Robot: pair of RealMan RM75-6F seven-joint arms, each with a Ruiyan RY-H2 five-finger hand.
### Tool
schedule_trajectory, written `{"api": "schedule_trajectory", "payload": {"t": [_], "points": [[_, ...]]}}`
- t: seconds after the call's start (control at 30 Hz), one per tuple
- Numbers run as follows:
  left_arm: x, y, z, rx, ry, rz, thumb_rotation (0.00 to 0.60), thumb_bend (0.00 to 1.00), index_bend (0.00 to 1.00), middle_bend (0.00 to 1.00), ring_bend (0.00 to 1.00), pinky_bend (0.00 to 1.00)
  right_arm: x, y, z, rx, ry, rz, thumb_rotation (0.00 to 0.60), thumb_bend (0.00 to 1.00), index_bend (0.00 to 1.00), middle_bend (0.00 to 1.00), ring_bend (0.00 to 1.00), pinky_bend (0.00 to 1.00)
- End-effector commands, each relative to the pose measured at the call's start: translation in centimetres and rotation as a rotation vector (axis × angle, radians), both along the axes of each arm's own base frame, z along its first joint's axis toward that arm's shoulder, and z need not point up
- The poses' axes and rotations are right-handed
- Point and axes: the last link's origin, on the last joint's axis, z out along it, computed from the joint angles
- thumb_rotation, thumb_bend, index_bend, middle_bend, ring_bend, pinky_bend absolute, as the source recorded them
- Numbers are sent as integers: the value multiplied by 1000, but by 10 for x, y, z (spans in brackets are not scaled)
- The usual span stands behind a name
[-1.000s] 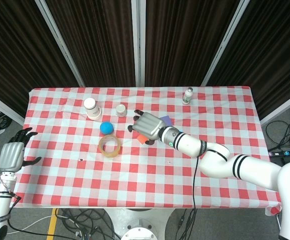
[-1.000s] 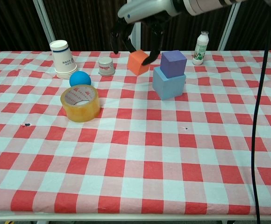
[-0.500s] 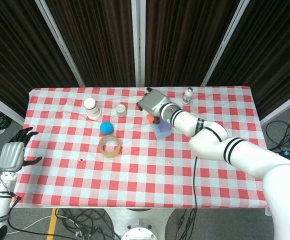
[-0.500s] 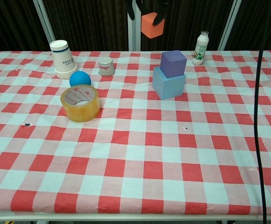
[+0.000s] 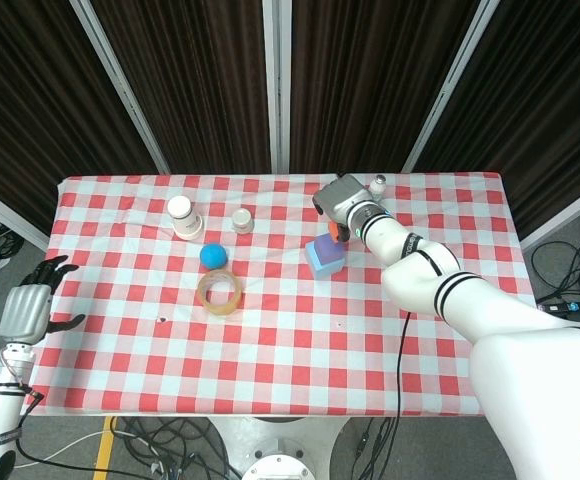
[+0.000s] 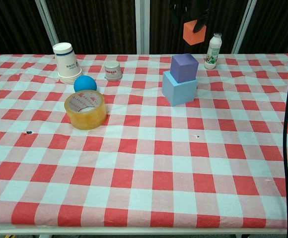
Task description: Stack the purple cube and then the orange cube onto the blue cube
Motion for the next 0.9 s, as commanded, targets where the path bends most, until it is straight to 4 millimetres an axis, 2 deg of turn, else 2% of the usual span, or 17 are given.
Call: {"api": "schedule_trajectory", "payload": {"t": [0.03,0.9], "points": [[0,0,0,2,0,0,600,112,289,245,163,290,-3,-1,-3,0,2,-10,600,185,305,517,174,0],[-2,0,2,6,-4,6,600,112,289,245,163,290,-12,1,-25,7,-11,-27,600,176,306,517,179,0]]}}
